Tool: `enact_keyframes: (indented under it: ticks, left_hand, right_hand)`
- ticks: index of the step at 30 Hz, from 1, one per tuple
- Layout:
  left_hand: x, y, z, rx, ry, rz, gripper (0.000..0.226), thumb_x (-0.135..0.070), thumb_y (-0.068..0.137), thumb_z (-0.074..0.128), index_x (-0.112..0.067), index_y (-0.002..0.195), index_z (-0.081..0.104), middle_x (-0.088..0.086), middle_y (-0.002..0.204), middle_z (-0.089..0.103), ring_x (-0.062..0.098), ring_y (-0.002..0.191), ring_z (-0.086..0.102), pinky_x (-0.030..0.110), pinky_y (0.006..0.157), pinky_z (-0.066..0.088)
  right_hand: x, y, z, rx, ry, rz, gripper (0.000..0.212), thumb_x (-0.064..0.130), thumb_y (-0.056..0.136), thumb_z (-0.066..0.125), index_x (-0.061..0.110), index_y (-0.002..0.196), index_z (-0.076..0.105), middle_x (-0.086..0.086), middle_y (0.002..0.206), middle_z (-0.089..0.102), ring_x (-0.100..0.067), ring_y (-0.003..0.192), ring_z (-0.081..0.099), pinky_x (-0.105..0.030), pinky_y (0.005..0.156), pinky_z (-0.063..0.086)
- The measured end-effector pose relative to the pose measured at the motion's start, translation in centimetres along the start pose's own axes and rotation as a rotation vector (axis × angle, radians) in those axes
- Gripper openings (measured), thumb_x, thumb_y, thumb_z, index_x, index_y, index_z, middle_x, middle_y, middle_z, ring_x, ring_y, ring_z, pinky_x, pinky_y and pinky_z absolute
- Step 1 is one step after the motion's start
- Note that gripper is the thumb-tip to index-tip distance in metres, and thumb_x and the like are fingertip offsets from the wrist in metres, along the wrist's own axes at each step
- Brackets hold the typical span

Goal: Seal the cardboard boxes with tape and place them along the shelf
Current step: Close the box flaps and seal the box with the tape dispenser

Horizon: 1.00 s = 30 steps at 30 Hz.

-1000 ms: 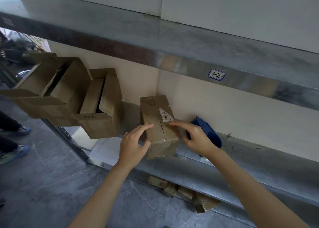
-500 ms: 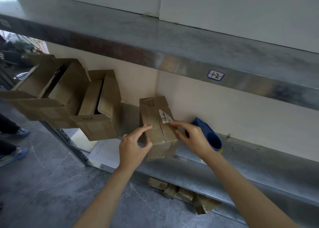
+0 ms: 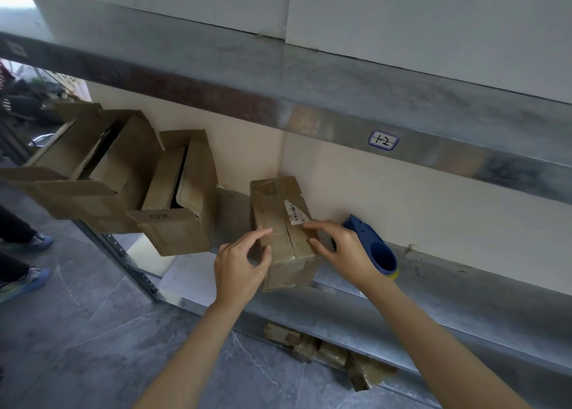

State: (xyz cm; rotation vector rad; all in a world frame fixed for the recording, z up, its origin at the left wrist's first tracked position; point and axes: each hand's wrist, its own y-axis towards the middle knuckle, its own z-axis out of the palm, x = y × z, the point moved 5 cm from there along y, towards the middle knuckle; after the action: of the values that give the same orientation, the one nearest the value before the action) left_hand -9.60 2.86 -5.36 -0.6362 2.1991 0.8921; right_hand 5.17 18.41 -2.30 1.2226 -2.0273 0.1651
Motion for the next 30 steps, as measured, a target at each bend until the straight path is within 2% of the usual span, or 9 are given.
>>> enact_keyframes:
  ticks: [2, 5, 8, 13, 16, 19, 21, 25, 30]
  left_hand:
    - [0.1, 0.0, 0.1, 0.021, -0.003, 0.002, 0.036, -0.038, 0.085, 0.073, -0.035, 0.120, 0.067, -0.015, 0.123, 0.067, 0.000, 0.112, 0.059, 0.040, 0.089, 0.053]
    - [0.4, -0.4, 0.4, 0.132, 0.010, 0.020, 0.065, -0.068, 0.076, 0.068, -0.032, 0.130, 0.061, -0.014, 0.134, 0.061, 0.000, 0.122, 0.054, 0.031, 0.096, 0.041]
    - [0.8, -0.5, 0.1, 0.185, 0.024, 0.087, 0.072, -0.066, 0.074, 0.070, -0.030, 0.135, 0.056, -0.013, 0.140, 0.056, -0.001, 0.126, 0.050, 0.030, 0.102, 0.037]
    - [2.7, -0.3, -1.4, 0.127, -0.088, 0.007, 0.058, -0.051, 0.081, 0.070, -0.026, 0.132, 0.058, -0.015, 0.134, 0.059, 0.000, 0.129, 0.048, 0.031, 0.105, 0.039]
    - [3.1, -0.5, -2.3, 0.009, -0.101, -0.040, 0.038, -0.037, 0.085, 0.071, -0.025, 0.120, 0.061, -0.015, 0.123, 0.059, 0.000, 0.117, 0.053, 0.029, 0.097, 0.049]
    - [2.5, -0.7, -2.3, -0.079, -0.092, -0.081, 0.025, -0.022, 0.088, 0.071, -0.021, 0.111, 0.061, -0.010, 0.118, 0.055, 0.008, 0.111, 0.055, 0.038, 0.092, 0.053]
    - [1.8, -1.0, -1.7, -0.080, -0.128, -0.137, 0.031, -0.031, 0.089, 0.068, -0.020, 0.116, 0.058, -0.009, 0.124, 0.050, 0.010, 0.116, 0.053, 0.039, 0.093, 0.053]
    - [0.9, -1.4, -0.5, -0.017, -0.161, -0.235, 0.076, -0.059, 0.077, 0.068, -0.019, 0.137, 0.045, -0.009, 0.140, 0.036, 0.014, 0.128, 0.042, 0.032, 0.096, 0.048]
    - [1.7, -1.0, -0.9, 0.028, -0.178, -0.223, 0.078, -0.049, 0.076, 0.077, -0.022, 0.140, 0.043, -0.015, 0.141, 0.032, 0.007, 0.126, 0.042, 0.033, 0.097, 0.050]
  right_hand:
    - [0.0, -0.1, 0.1, 0.029, 0.030, 0.025, 0.041, 0.026, 0.088, 0.071, 0.015, 0.127, 0.063, 0.003, 0.128, 0.063, -0.005, 0.118, 0.057, -0.020, 0.102, 0.045]
    - [0.2, -0.3, 0.3, 0.102, 0.062, 0.030, 0.063, 0.055, 0.078, 0.068, 0.023, 0.131, 0.058, 0.015, 0.130, 0.056, 0.010, 0.119, 0.047, -0.009, 0.100, 0.037]
    - [0.1, -1.0, 0.2, 0.150, -0.004, -0.016, 0.074, 0.064, 0.070, 0.069, 0.024, 0.132, 0.058, 0.013, 0.133, 0.056, 0.005, 0.122, 0.046, -0.017, 0.105, 0.037]
    - [0.7, -2.0, 0.3, 0.145, -0.171, -0.157, 0.061, 0.056, 0.069, 0.076, 0.026, 0.122, 0.068, 0.012, 0.128, 0.061, -0.008, 0.124, 0.047, -0.033, 0.106, 0.039]
    - [1.4, -1.7, 1.1, 0.137, -0.141, -0.193, 0.045, 0.042, 0.074, 0.080, 0.026, 0.116, 0.072, 0.011, 0.123, 0.065, -0.012, 0.130, 0.047, -0.038, 0.112, 0.033]
    - [2.1, -1.3, 1.9, 0.103, -0.085, -0.188, 0.034, 0.034, 0.080, 0.077, 0.023, 0.112, 0.074, 0.009, 0.119, 0.066, -0.009, 0.124, 0.051, -0.039, 0.111, 0.037]
    - [2.7, -1.0, 2.4, 0.067, -0.036, -0.174, 0.031, 0.034, 0.083, 0.074, 0.022, 0.111, 0.074, 0.009, 0.117, 0.065, -0.005, 0.117, 0.054, -0.036, 0.104, 0.043]
    - [3.2, -0.5, 3.1, 0.039, -0.027, -0.170, 0.034, 0.036, 0.082, 0.074, 0.023, 0.114, 0.073, 0.009, 0.122, 0.063, -0.006, 0.120, 0.053, -0.032, 0.103, 0.044]
    - [0.8, 0.6, 0.7, -0.060, -0.091, -0.054, 0.040, 0.035, 0.082, 0.076, 0.023, 0.120, 0.070, 0.004, 0.138, 0.054, -0.013, 0.128, 0.048, -0.040, 0.102, 0.047]
